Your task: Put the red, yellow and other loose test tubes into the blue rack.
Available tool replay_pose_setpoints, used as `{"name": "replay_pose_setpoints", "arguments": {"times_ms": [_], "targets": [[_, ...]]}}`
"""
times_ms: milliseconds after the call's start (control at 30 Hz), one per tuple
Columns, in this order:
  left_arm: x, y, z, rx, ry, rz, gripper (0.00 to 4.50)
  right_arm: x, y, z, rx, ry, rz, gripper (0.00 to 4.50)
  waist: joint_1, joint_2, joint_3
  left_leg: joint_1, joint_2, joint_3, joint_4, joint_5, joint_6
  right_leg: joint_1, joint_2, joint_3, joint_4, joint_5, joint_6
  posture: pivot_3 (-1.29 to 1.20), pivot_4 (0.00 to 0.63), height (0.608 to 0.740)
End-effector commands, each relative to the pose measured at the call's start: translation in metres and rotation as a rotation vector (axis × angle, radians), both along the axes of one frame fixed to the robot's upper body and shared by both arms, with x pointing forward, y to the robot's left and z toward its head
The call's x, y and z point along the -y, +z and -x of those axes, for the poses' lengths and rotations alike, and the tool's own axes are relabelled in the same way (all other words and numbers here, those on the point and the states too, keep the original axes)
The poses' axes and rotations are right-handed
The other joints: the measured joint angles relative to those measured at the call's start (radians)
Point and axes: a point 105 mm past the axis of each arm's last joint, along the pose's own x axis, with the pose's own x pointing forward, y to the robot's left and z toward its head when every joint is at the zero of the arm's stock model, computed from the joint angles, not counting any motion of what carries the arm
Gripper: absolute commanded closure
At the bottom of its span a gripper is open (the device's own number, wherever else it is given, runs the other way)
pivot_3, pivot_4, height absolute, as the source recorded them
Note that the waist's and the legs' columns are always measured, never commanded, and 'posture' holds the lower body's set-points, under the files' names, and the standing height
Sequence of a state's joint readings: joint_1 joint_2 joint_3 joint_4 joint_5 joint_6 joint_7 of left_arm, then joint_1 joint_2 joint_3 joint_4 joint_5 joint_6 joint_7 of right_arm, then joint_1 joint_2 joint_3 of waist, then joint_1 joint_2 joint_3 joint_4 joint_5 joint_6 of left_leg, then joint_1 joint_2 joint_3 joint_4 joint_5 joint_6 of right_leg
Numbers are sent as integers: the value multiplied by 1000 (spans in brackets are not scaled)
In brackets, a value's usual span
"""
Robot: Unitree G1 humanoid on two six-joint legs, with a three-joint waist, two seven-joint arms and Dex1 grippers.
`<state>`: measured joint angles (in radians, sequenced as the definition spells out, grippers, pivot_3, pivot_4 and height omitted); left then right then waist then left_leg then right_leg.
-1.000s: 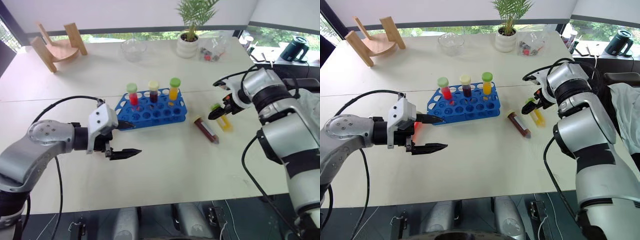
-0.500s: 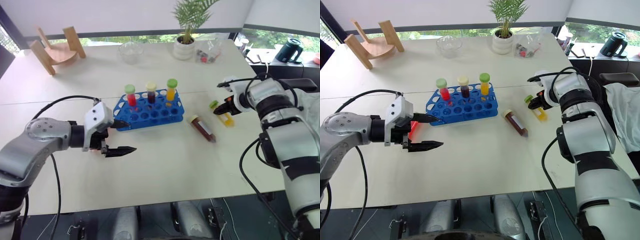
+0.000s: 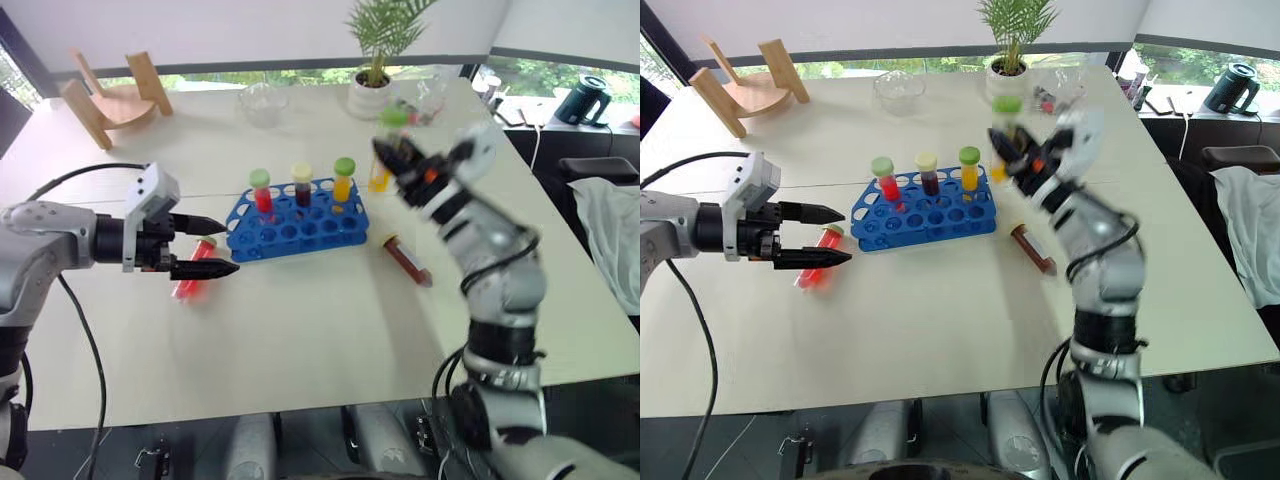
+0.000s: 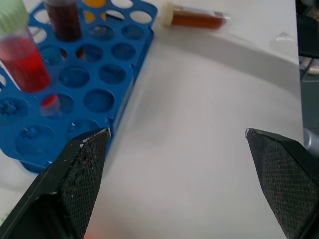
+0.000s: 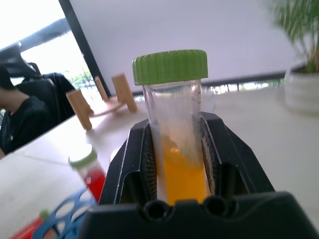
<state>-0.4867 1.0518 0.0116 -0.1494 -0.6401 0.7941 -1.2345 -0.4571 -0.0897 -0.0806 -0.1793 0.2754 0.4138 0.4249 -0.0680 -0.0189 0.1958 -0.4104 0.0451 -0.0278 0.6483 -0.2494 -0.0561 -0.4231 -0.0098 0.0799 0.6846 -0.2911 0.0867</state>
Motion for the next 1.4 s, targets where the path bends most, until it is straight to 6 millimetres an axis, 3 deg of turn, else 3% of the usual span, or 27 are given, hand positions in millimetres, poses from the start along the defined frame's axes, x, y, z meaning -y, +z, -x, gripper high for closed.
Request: {"name": "replay_pose_setpoints", "arguments": {"times_ms": [33, 200, 433, 967, 1200, 1300, 1400], "targets": [[2, 10, -2, 44, -20, -14, 0, -9, 23, 5, 169, -8, -13, 3688, -1, 0, 0, 0, 0, 0, 0, 1, -1, 0, 0, 0, 0, 0, 0, 0, 150, 740], [-1, 10, -2, 55, -16, -30, 0, -22, 5, 1, 170, 4, 25, 3688, -1, -1, 0, 1, 0, -1, -1, 1, -1, 1, 1, 0, 0, 0, 0, 0, 150, 740], [0, 10, 0, 61, -11, -27, 0, -20, -12, -10, 155, -11, 60, 3688, -1, -1, 0, 1, 1, -1, -1, 1, -1, 0, 1, 0, 1, 0, 0, 0, 150, 740], [2, 7, 1, 64, 1, -13, 0, -20, -22, -21, 184, -50, 89, 3688, -1, -1, 0, 1, 0, -1, -1, 1, -1, 1, 1, 0, 1, 0, 0, 0, 150, 740], [7, 7, -2, 81, -1, 12, 0, -17, -20, -10, 188, -32, 115, 267, -1, -1, 0, 1, 1, -2, -1, 1, -2, 1, 1, 0, 1, 0, 0, 0, 150, 740], [11, 6, -2, 88, -7, 19, 0, -10, -10, -4, 202, -27, 142, 78, 0, -1, 0, 1, 0, -1, -1, 1, -2, 1, 1, 0, 1, 0, 0, 0, 150, 740], [15, 8, 4, 99, -37, 17, 0, 11, 20, 7, 240, -6, 196, 78, 3, 0, 0, 1, 0, -1, -1, 1, -2, 1, 0, 0, 1, 0, 0, 0, 150, 740]]}}
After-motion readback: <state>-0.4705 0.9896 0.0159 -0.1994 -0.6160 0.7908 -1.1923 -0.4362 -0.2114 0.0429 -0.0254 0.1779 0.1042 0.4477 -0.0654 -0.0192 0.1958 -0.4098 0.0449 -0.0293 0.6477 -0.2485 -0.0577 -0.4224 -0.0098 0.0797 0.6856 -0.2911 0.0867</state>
